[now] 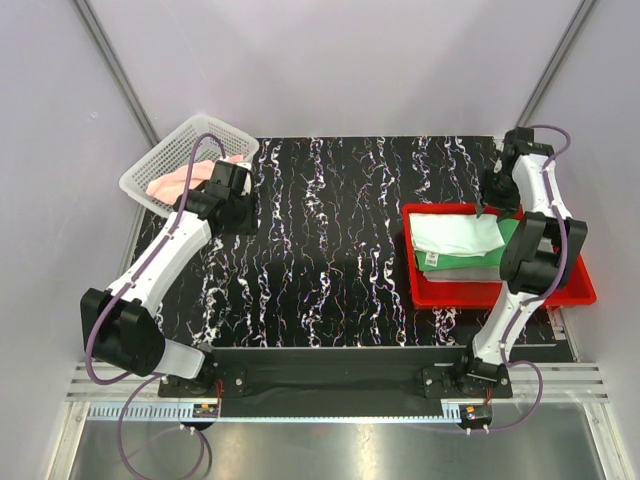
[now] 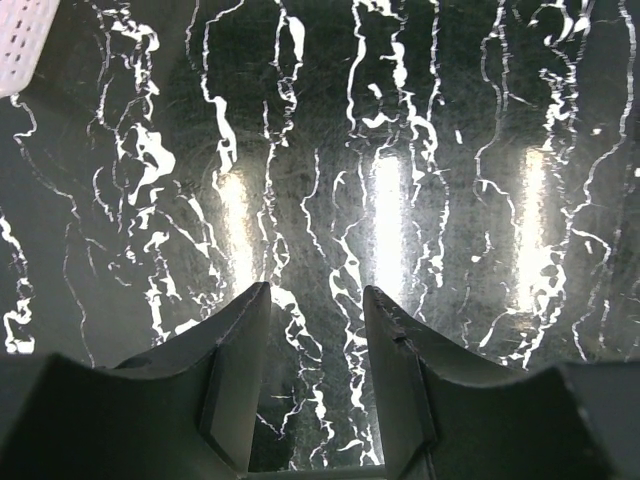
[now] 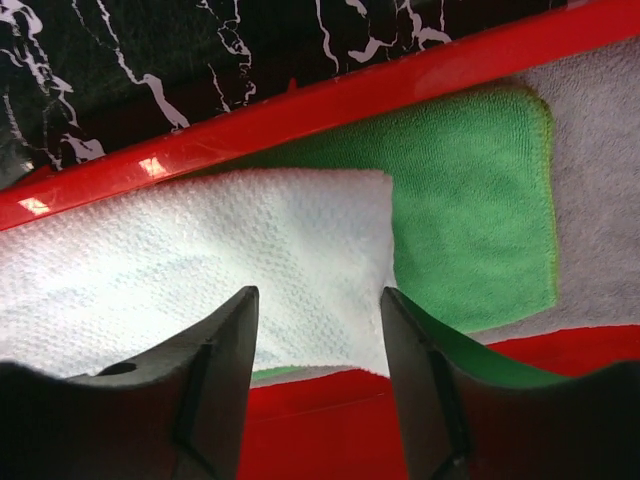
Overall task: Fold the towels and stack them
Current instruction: Neatly place the folded towel into the bin
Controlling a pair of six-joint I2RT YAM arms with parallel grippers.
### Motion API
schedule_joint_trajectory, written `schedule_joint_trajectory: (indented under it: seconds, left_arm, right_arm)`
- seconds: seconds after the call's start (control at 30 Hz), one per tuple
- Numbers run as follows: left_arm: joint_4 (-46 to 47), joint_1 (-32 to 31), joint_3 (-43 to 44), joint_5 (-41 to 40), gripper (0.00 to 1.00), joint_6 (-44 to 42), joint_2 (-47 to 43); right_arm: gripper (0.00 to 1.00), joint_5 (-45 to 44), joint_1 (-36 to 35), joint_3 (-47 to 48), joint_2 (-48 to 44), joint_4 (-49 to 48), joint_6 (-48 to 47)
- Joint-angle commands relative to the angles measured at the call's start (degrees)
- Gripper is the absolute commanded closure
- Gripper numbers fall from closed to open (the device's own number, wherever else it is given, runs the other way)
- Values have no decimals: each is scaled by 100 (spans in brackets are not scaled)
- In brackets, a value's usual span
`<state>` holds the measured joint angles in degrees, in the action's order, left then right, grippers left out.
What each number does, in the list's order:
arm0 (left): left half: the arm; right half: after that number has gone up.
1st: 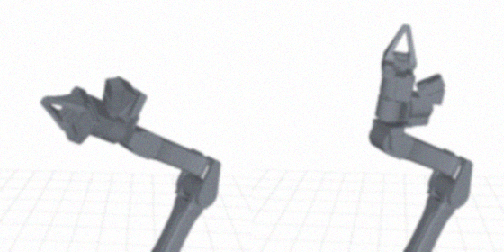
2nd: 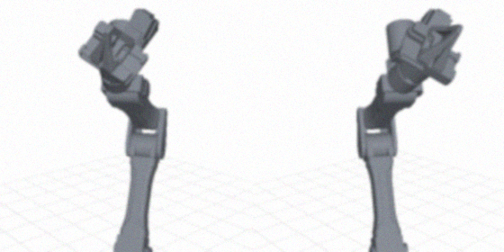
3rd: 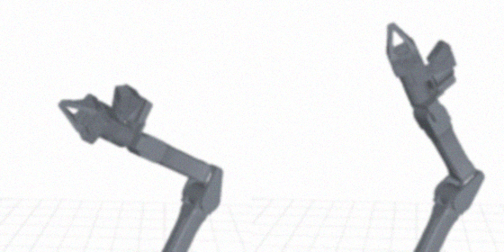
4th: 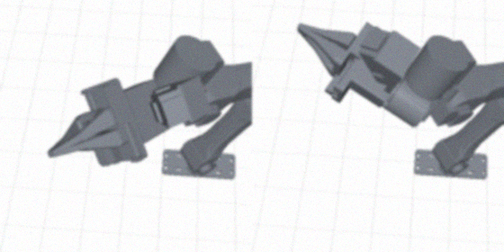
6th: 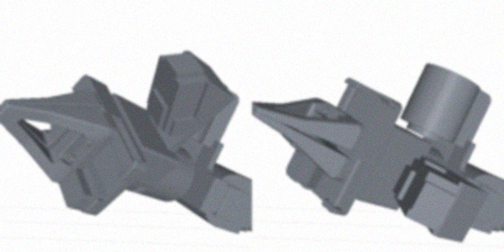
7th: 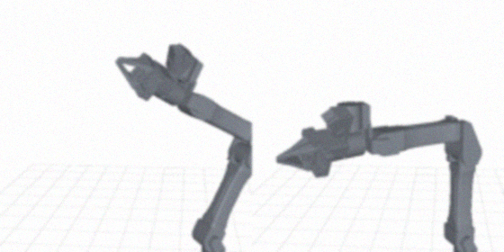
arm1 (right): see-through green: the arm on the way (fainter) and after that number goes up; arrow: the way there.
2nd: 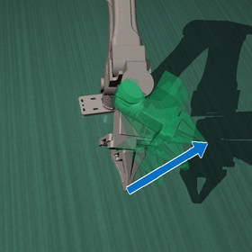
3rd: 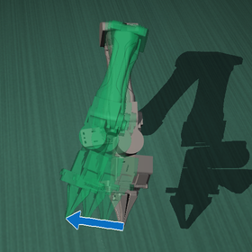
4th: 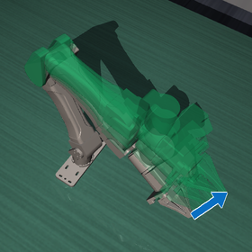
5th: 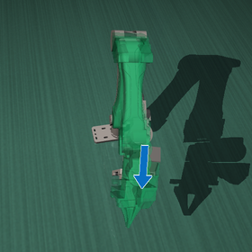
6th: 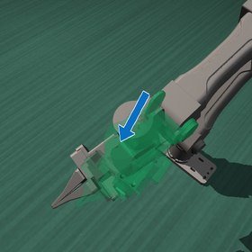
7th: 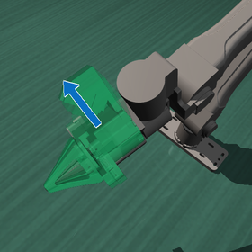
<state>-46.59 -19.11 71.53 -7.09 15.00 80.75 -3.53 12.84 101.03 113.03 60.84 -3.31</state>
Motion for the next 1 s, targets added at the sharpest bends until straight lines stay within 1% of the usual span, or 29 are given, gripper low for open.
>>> schedule_joint_trajectory:
  seconds: [0.0,0.1,0.17,0.2,0.33,0.4,0.6,0.7,0.87,0.97]
  left_arm:
    - [238,30,213,296,53,64,-147]
    - [308,22,134,620,53,82,-217]
    - [378,22,63,902,52,90,-270]
    - [422,22,-24,990,52,90,-340]
    - [615,13,-174,1446,52,117,-455]
    - [607,22,-139,1526,51,73,-446]
    - [616,22,-148,1588,51,3,-472]
    - [625,22,-157,1597,51,-15,-499]
    - [616,13,-122,1597,51,-15,-490]
    - [607,30,-95,1579,51,-15,-481]
  right_arm:
    - [40,342,227,-171,-650,-203,901]
    - [36,773,561,-698,-957,-493,1297]
    - [30,906,745,-1154,-1107,-721,1481]
    - [27,1168,929,-1313,-1282,-827,1535]
    - [26,2030,1352,-2374,-1749,-1809,1956]
    - [26,2390,1414,-2649,-1863,-2092,2220]
    - [26,2866,1414,-3291,-1960,-2866,2704]
    - [26,2823,1414,-3537,-1987,-3104,2845]
    - [26,2437,1414,-3538,-2171,-2938,2713]
    - [27,1762,1414,-3240,-2399,-2552,2555]
